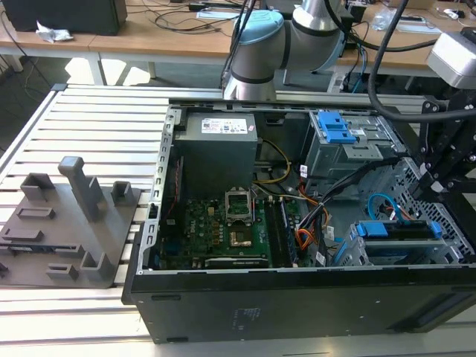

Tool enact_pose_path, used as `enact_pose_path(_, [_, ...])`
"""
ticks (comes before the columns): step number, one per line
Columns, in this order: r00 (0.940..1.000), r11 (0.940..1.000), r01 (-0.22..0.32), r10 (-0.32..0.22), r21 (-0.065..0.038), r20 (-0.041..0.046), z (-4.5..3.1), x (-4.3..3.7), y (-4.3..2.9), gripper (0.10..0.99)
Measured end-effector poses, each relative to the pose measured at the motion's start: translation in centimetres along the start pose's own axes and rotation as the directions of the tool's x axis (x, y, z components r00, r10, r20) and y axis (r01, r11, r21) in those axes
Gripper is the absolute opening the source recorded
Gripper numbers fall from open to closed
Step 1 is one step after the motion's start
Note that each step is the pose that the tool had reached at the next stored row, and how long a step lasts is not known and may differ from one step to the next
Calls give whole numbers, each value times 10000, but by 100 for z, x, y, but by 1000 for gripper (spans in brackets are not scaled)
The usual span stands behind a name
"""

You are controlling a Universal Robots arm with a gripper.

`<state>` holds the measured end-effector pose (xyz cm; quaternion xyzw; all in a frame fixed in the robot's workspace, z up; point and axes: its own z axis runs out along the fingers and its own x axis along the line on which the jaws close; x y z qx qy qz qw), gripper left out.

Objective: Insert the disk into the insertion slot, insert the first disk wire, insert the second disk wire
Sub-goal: 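Insert the second disk wire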

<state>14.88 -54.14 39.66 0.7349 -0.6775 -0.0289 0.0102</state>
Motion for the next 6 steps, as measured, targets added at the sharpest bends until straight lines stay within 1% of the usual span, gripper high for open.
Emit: enact_pose_path(6, [10000, 10000, 0, 0, 0, -2, -13, -1, 1, 106])
